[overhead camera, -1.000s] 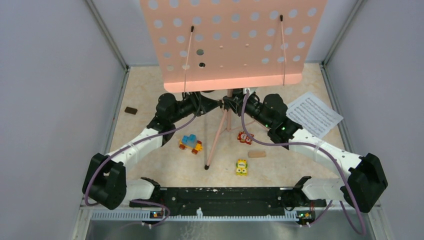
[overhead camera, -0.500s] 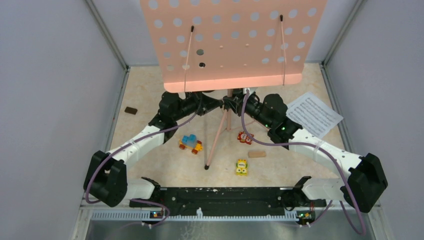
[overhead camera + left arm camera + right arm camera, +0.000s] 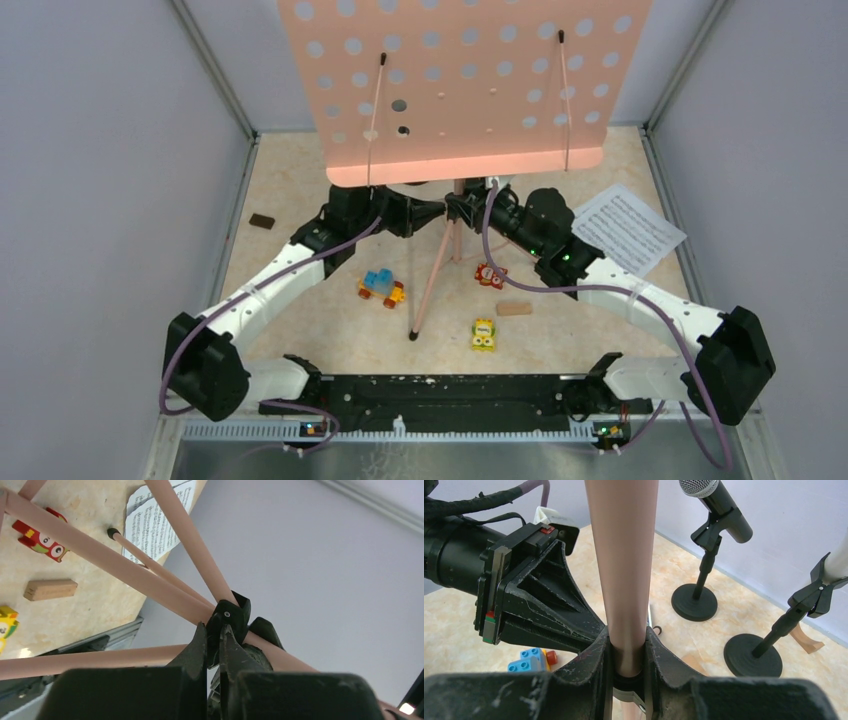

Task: Pack up the instrument practice props

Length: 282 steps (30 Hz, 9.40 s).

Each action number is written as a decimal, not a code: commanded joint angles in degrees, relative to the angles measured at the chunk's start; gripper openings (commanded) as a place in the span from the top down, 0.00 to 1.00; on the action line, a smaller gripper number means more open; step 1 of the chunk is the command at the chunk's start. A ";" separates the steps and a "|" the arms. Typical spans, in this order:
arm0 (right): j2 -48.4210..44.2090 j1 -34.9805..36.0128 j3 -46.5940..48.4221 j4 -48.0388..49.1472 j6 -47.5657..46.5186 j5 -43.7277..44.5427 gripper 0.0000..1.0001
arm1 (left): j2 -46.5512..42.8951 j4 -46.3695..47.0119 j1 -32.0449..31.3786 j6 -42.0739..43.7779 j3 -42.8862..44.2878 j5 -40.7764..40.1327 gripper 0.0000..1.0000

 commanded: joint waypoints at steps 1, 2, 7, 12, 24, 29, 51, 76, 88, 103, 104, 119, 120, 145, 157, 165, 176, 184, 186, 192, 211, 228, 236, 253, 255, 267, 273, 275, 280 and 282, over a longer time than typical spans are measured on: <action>0.06 2.54 -0.86 -7.19 4.75 -7.51 1.00 | -1.21 -9.13 -0.40 -10.57 -0.85 -5.73 1.00; 0.19 2.57 -0.71 -7.34 4.72 -7.53 1.00 | -1.29 -8.79 -0.39 -10.11 -0.38 -6.27 1.00; -0.26 2.63 -0.75 -7.72 4.37 -7.00 1.00 | -3.46 -0.95 -0.31 -1.38 -2.83 -11.23 0.86; -1.11 2.63 -1.22 -7.98 3.94 -6.31 1.00 | -6.63 10.68 0.09 10.22 -10.02 -13.65 0.39; -1.46 2.63 -1.22 -8.76 1.97 -6.93 1.00 | -21.38 43.02 0.37 68.50 -31.41 -8.23 0.14; -1.07 2.63 -1.23 -8.72 0.73 -7.68 1.00 | -22.02 59.71 0.38 94.71 -38.02 10.43 0.09; -1.71 2.64 -0.21 -12.92 -3.36 -10.71 1.00 | -3.76 40.21 0.38 153.90 -17.77 26.24 0.46; -1.56 2.63 -1.64 -12.85 -3.27 -10.87 1.00 | -0.12 36.27 0.38 154.26 -13.21 30.83 0.62; -1.38 2.63 -2.40 -12.30 -1.96 -10.59 1.00 | -1.96 35.22 0.43 152.76 -12.17 31.92 0.65; -1.18 2.63 -2.42 -12.30 -1.56 -10.33 1.00 | -0.79 35.35 0.38 144.44 -12.18 30.76 0.92; -1.14 2.63 -2.47 -12.22 -1.51 -10.39 1.00 | -0.87 37.25 0.38 142.05 -13.14 30.07 0.94; -1.11 2.63 -2.44 -11.92 -0.69 -11.03 1.00 | -0.61 53.25 0.38 94.49 -17.53 13.25 1.00; -1.05 2.59 -2.41 -11.94 -0.74 -11.05 1.00 | -0.61 52.03 0.38 90.89 -17.18 9.97 1.00; -0.28 2.63 -1.13 -13.44 -0.42 -11.40 1.00 | 3.25 12.65 0.84 13.12 -7.45 -0.45 1.00; -0.05 2.64 -1.00 -13.26 -0.20 -11.61 1.00 | 6.04 29.29 0.86 -1.80 -12.51 4.48 0.97; -0.25 2.63 -0.91 -13.41 -0.24 -11.66 1.00 | -0.17 27.24 4.03 15.37 -14.98 -2.49 0.56; -0.39 2.63 -1.00 -12.64 -0.39 -11.78 1.00 | -17.73 30.58 5.40 63.75 -21.82 -18.89 0.02; -0.72 2.63 0.20 -13.09 -0.21 -10.16 0.76 | -23.54 65.01 5.30 96.66 -38.39 2.94 0.02; -1.24 2.63 0.68 -13.47 0.00 -9.11 0.63 | -24.29 60.59 5.28 101.51 -36.41 6.82 0.04; -5.12 2.63 0.67 -11.28 3.50 -6.31 0.29 | -23.29 60.30 5.29 114.12 -34.70 18.50 0.13; -23.71 2.56 -23.28 0.41 -11.92 10.02 0.23 | -9.49 52.03 3.97 131.50 -21.47 36.22 0.24; -6.58 -4.50 -23.23 13.95 -16.41 9.37 0.62 | -1.52 55.37 2.43 132.62 -19.22 31.19 0.27; -5.36 -4.55 -23.37 14.03 -16.05 9.94 1.00 | 2.74 53.70 2.41 133.66 -14.56 33.29 0.39; -6.29 -4.54 -24.01 13.72 -15.71 10.21 1.00 | 4.63 41.82 2.42 141.79 -10.35 31.76 0.76; -6.28 -4.49 -23.96 13.64 -15.62 10.22 1.00 | 4.41 41.84 2.41 140.96 -10.32 31.66 0.84; -7.06 -4.49 -23.79 12.25 -15.09 9.56 1.00 | 0.52 53.81 2.41 115.51 -17.37 29.98 1.00; -8.69 -4.56 -23.24 11.41 -15.10 8.50 0.91 | -2.37 57.37 2.19 96.80 -21.53 21.16 1.00; -9.80 -4.50 -22.70 10.77 -15.03 7.69 0.77 | -3.24 55.89 2.08 91.79 -21.77 17.08 1.00; -14.38 -4.51 -20.74 10.26 -12.73 2.83 0.49 | -3.49 49.68 1.96 84.34 -20.81 12.37 1.00; -16.43 -4.50 -19.31 10.03 -11.16 0.67 0.46 | -3.19 48.45 1.96 82.10 -20.83 11.33 1.00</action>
